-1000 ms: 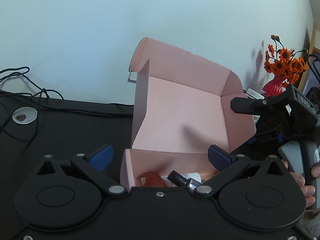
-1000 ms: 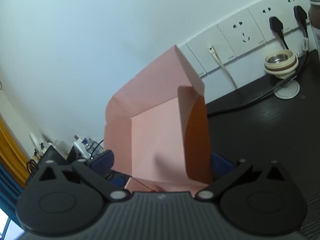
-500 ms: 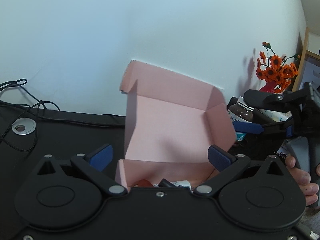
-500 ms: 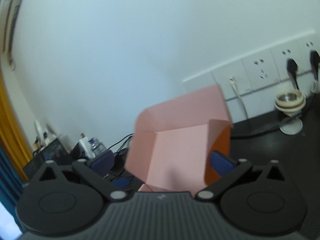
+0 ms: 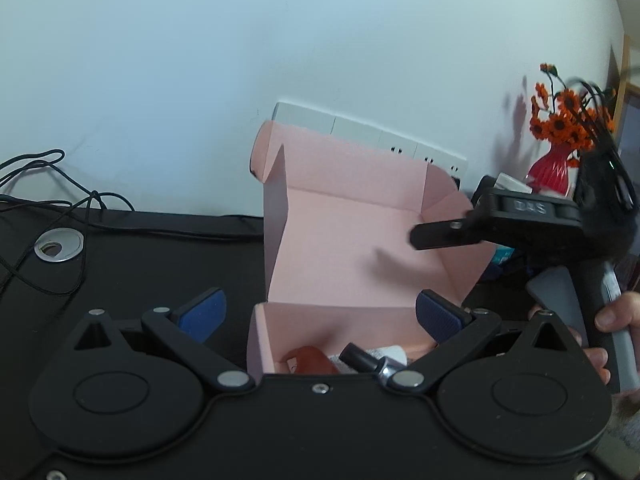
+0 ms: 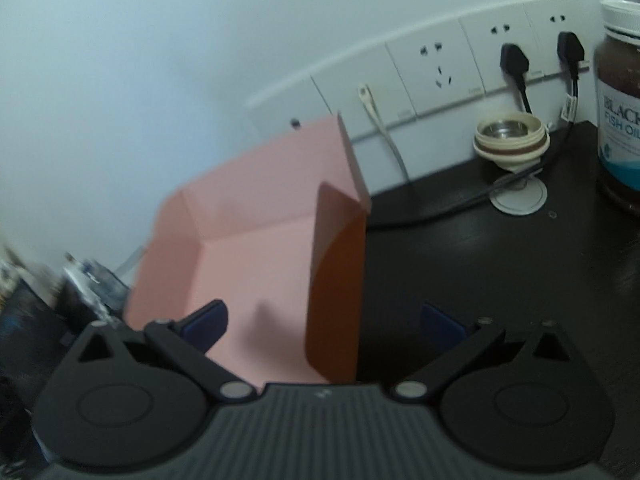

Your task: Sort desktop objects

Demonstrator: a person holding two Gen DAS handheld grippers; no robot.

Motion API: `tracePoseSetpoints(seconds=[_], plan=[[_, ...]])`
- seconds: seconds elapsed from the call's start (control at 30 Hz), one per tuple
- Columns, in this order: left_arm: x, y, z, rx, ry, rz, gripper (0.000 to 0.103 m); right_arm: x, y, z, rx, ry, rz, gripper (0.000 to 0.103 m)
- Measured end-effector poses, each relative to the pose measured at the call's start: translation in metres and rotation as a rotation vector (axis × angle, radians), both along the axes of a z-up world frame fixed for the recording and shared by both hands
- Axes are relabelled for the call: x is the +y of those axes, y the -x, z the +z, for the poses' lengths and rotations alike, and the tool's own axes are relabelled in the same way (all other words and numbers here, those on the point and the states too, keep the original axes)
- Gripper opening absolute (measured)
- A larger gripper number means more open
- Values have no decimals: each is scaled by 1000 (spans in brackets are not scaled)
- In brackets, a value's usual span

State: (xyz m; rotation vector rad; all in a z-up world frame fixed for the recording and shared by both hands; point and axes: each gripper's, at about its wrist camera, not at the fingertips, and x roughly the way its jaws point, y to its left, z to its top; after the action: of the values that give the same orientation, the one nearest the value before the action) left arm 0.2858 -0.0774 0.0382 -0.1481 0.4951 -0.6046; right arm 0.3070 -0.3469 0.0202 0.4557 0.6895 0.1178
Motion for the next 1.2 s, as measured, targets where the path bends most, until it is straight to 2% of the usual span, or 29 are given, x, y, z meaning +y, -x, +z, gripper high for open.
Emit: tracePoseSetpoints(seconds=[0.17,0.27,0.43,0.53,0.83,1.2], plan=[[-5,0,-6,11,-25,-16,103,14,-22,-6,45,-49,94,102],[-6,-1,-8,18,-25,-24,103,15,-28,-11,42,-112,130,102],[-6,-6,-13,74,12,-50,103,10,-26,-13,18,-172,155,102],[-10,-5,-16,82,0,-50,103,6,-24,-11,12,-202,157,102],[-12,-7,-16,89,6,-43,103,11,-7,0,6,-172,165,102],[-13,-2,-12,61,-6,-42,103,15,17,22,-95,-89,193,102]])
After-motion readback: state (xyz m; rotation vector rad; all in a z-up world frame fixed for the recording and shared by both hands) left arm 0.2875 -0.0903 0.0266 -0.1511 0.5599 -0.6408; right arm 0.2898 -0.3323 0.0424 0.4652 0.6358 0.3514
